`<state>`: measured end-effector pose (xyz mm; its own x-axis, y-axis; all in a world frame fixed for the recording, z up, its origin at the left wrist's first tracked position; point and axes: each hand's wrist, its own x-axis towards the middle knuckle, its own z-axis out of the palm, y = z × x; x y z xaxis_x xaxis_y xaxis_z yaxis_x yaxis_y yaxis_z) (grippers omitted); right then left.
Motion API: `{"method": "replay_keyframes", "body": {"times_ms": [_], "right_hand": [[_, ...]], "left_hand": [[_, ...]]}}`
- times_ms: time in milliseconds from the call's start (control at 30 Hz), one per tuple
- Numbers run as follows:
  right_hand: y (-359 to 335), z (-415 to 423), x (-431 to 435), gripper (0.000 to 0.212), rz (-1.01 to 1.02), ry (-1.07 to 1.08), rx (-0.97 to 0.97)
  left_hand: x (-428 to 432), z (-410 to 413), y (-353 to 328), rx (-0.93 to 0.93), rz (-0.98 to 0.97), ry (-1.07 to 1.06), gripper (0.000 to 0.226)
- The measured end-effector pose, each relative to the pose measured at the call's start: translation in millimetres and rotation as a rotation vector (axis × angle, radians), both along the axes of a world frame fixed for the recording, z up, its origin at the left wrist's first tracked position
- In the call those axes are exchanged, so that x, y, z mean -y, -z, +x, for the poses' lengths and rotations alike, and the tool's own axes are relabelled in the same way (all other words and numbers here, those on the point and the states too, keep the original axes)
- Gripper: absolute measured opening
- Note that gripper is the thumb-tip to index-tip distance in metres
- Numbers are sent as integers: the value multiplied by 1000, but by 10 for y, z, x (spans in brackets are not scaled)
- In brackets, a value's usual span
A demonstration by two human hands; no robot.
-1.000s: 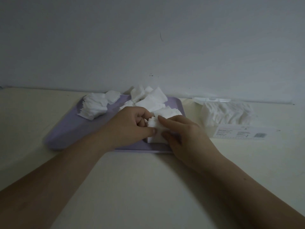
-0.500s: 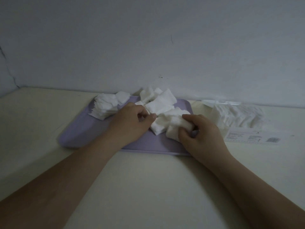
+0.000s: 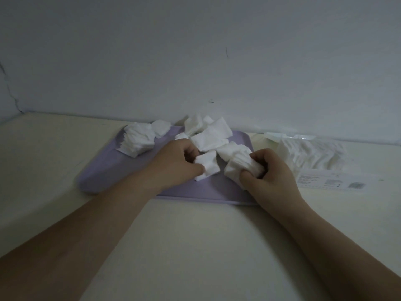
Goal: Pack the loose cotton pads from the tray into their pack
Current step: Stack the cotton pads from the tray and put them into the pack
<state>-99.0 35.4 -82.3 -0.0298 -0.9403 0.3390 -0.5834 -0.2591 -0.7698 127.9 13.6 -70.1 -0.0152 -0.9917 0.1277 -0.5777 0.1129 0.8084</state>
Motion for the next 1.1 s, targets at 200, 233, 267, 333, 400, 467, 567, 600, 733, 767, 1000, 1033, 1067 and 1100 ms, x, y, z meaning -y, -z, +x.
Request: {"method": "replay_keyframes", "body": {"times_ms": [200,233,267,333,400,467,567,600,733,767,1000,1033,1067,1100], "right_hand": [[6,-10,-2,27,0,-7,5],[6,-10,0,27,2,-11,6],[9,-12,-1,26,3,-15,9],[11,-15,-2,26,0,-21,16],[10,-16,-5,25,2,-21,12],[12,-18,-3,26,0,-20,8],[18,-21,6,26,-2,-23,9],[22,-25,10,26,-7,-24,8],[25,-27,9,26,-12,-26,10],[21,-25,9,27,-12,-25,10],[44,-31,16,34,-23,-11,61],[44,-38,18,35,-17,-13,74],[38,-41,18,37,-11,-15,89],[30,-45,13,39,-8,-17,104]], "left_hand": [[-8,16,-38,-3,120,96,22],[-22,3,-55,16,128,106,18],[-33,-8,-63,16,129,115,17],[-51,-21,-82,-16,113,144,21],[-58,-25,-94,-22,89,178,22],[-65,-41,-98,-5,66,209,24],[-88,-68,-88,-43,38,248,25],[-86,-70,-79,-57,26,253,25],[-58,-59,-56,-142,-5,268,26],[-50,-56,-56,-193,-1,269,32],[7,-35,-42,-447,45,320,48],[5,-39,-40,-447,47,330,47],[0,-39,-40,-437,46,337,46],[-9,-43,-41,-425,46,345,46]]}}
